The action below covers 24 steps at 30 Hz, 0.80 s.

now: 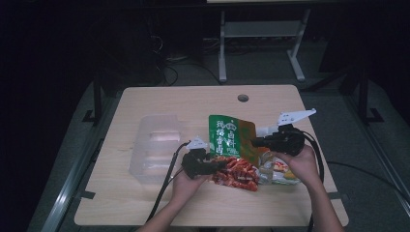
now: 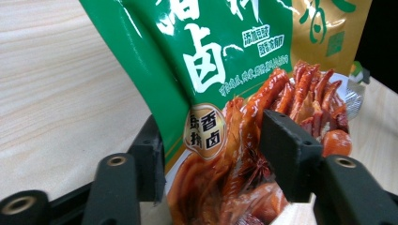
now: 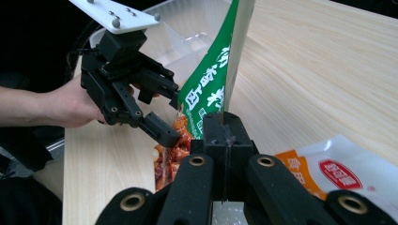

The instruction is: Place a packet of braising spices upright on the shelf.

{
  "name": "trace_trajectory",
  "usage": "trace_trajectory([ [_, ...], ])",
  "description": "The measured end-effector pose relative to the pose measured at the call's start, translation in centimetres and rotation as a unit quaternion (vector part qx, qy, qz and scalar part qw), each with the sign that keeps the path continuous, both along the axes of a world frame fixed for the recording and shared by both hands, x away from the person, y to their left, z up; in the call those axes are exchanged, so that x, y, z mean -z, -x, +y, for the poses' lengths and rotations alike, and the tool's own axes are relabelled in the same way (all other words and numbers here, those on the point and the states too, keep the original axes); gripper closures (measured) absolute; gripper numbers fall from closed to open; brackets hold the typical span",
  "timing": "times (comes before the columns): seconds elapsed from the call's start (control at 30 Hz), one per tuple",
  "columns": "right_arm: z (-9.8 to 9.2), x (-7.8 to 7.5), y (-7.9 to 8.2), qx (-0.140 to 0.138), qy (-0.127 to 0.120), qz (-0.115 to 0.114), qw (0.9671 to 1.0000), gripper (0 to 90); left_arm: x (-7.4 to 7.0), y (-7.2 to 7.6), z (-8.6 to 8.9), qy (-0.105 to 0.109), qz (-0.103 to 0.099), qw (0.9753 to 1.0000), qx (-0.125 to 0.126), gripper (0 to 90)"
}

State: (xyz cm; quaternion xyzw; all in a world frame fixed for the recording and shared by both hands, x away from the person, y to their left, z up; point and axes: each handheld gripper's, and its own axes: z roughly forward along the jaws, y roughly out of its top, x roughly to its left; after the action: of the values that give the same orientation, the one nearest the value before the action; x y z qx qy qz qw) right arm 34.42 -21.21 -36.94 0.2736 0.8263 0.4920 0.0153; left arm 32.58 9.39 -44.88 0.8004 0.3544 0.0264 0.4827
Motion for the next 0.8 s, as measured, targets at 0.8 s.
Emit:
trace_trajectory([
  [0.8, 1.9, 2.6, -1.4, 0.000, -0.001, 0.065, 0.9979, 77.4, -0.8, 1.4, 1.2, -0.001, -0.040, 0.9992, -0.003, 88.3],
])
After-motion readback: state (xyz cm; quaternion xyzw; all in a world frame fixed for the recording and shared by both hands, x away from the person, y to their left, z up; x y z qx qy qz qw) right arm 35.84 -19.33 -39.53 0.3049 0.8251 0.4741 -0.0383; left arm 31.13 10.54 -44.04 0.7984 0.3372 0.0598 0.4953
